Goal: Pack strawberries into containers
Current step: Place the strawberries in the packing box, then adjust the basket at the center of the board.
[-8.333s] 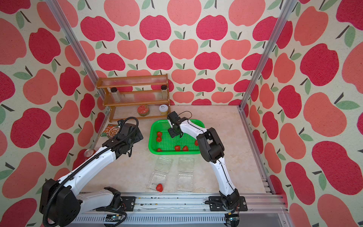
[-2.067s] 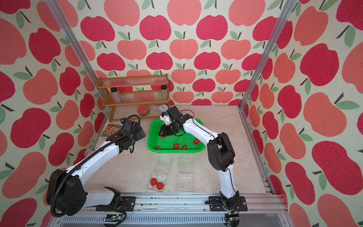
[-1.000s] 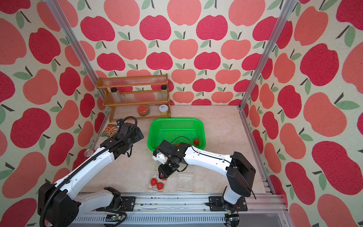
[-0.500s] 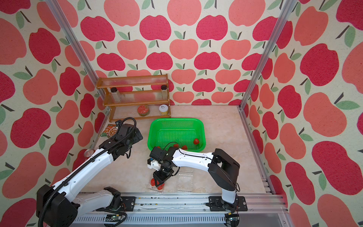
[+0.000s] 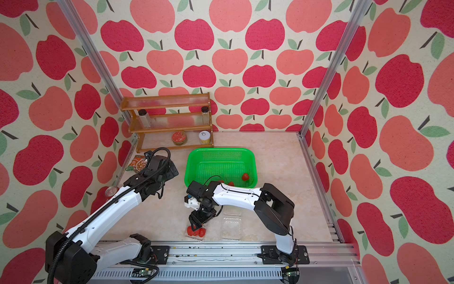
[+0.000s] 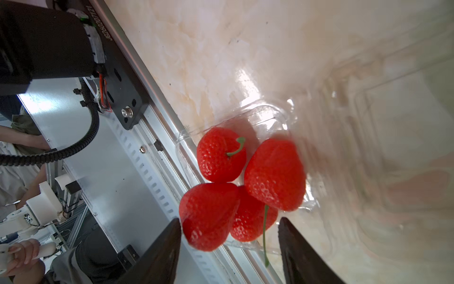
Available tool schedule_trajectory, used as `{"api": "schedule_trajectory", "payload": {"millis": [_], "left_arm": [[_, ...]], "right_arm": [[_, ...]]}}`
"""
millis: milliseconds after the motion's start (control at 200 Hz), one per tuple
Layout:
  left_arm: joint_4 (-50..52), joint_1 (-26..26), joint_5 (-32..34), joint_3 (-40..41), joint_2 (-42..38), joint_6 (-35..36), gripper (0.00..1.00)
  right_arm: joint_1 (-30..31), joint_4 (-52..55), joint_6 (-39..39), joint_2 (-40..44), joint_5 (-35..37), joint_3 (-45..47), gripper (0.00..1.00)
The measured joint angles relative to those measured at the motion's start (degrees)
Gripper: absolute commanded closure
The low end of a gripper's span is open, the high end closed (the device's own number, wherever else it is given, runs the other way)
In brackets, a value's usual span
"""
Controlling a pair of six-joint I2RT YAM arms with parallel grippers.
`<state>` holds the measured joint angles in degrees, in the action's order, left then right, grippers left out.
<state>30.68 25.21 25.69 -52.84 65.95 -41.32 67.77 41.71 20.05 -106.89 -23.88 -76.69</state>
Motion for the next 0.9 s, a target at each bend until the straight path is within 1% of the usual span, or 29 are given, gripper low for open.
{"api": "schedule_trajectory", "payload": {"millis": [240, 285, 385, 450, 485, 550, 620, 670, 785, 900], "left_arm": [[2.16, 0.70, -1.05, 0.00, -2.01, 0.04, 0.01], [3.52, 1.20, -1.90, 0.02, -2.97, -0.02, 0.04], [6.10, 3.23, -4.17, 0.09, -5.84, -1.14, 0.12], [8.02, 5.57, -5.77, 0.26, -7.67, -2.67, 0.24], [9.20, 7.08, -6.38, 0.35, -8.39, -3.80, 0.34], [11.65, 10.29, -7.67, 0.46, -9.22, -6.01, 0.56], [14.34, 13.97, -9.11, 0.50, -9.40, -8.46, 0.79], [16.41, 16.70, -10.23, 0.50, -9.38, -10.10, 1.00], [21.53, 23.06, -11.91, 0.50, -9.40, -14.88, 1.00], [24.26, 29.44, -13.66, 0.50, -9.73, -18.99, 1.00]], "right_arm": [[-1.84, 0.87, 1.31, 8.76, 3.08, 2.95, 0.34], [-2.19, 0.87, 1.44, 10.71, 3.63, 3.61, 0.35], [-4.31, 0.37, 1.90, 13.53, 4.44, 5.11, 0.41], [-6.73, -0.68, 2.34, 13.73, 4.31, 5.70, 0.47], [-8.09, -1.40, 2.47, 13.31, 4.31, 5.81, 0.50], [-10.38, -2.69, 2.43, 11.85, 4.28, 5.62, 0.54], [-12.35, -3.78, 2.34, 8.92, 4.20, 4.39, 0.55], [-13.49, -4.63, 2.27, 6.36, 3.61, 2.99, 0.55], [-15.41, -6.45, 1.92, 1.22, 2.08, -0.48, 0.55], [-17.40, -8.59, 1.64, -1.20, 0.76, -2.64, 0.55]]}}
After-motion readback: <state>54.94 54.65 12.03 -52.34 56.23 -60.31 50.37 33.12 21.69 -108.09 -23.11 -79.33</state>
